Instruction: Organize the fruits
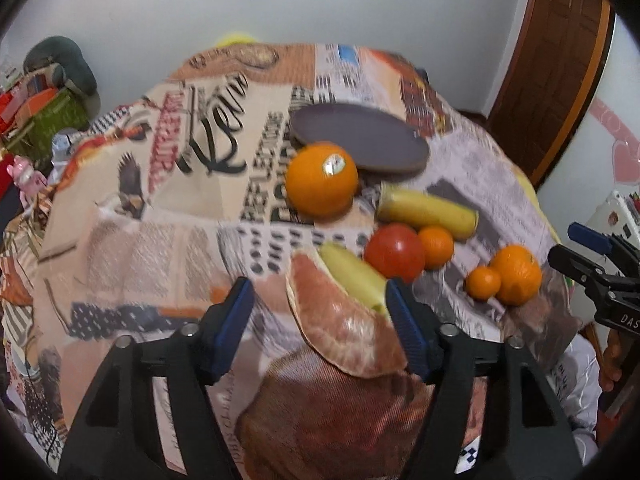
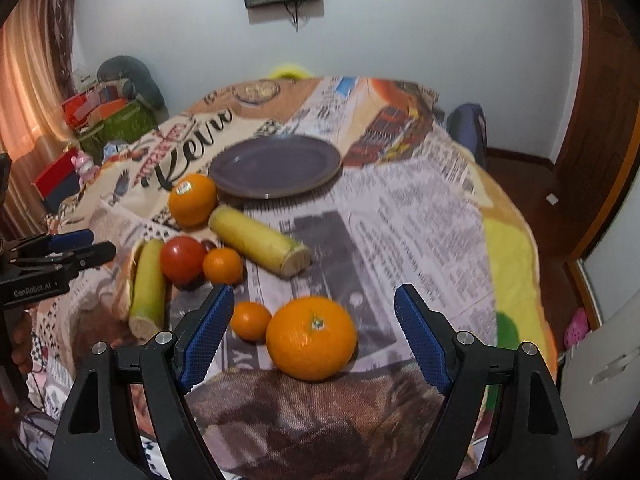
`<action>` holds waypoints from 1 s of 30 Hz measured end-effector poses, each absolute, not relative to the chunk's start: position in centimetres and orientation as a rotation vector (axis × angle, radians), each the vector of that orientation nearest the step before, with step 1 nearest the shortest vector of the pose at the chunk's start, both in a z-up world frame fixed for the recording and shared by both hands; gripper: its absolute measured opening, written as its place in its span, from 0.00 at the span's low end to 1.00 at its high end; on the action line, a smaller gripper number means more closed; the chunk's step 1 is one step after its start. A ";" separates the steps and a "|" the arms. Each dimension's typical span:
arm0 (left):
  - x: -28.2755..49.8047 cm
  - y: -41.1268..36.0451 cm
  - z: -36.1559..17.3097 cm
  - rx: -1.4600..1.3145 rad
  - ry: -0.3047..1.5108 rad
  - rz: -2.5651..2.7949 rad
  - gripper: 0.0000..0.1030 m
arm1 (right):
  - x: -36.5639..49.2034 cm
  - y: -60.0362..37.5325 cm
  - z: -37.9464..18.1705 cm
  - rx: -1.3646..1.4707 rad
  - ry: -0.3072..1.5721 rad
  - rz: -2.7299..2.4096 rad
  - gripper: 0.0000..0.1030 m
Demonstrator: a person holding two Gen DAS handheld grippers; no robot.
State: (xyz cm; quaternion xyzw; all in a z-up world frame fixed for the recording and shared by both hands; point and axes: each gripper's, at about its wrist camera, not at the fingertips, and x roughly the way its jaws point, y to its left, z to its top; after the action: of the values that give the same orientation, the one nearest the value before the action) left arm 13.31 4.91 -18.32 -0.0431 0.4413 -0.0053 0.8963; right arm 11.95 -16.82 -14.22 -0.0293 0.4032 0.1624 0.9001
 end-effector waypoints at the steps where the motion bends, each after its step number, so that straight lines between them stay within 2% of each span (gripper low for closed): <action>1: 13.3 4.7 -18.7 -0.089 0.924 -0.014 0.73 | 12.0 -16.8 -14.6 -0.061 0.846 0.337 0.78; 6: 13.1 4.4 -19.8 -0.082 0.929 -0.007 0.82 | 12.2 -16.7 -16.0 -0.063 0.899 0.340 0.78; 10: 13.0 5.3 -20.2 -0.115 0.936 -0.031 0.85 | 12.4 -16.5 -16.9 -0.069 0.924 0.338 0.78; 17: 12.6 8.2 -21.0 -0.115 0.977 0.038 0.84 | 12.6 -16.6 -17.6 -0.061 0.944 0.336 0.78; 20: 12.5 8.9 -20.9 -0.165 0.984 0.044 0.80 | 12.6 -16.6 -17.8 -0.058 0.951 0.340 0.78; 28: 11.7 4.5 -20.2 -0.060 0.967 -0.076 0.81 | 12.8 -16.7 -18.2 -0.043 0.969 0.345 0.78; 30: 11.7 4.2 -20.4 -0.054 0.965 -0.071 0.86 | 12.8 -16.8 -18.2 -0.039 0.970 0.348 0.78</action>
State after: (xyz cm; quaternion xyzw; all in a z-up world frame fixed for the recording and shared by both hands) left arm 11.71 4.16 -20.41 -0.0260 0.4637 -0.0342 0.8849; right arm 12.83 -16.75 -18.23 -0.0185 0.4639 0.1662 0.8700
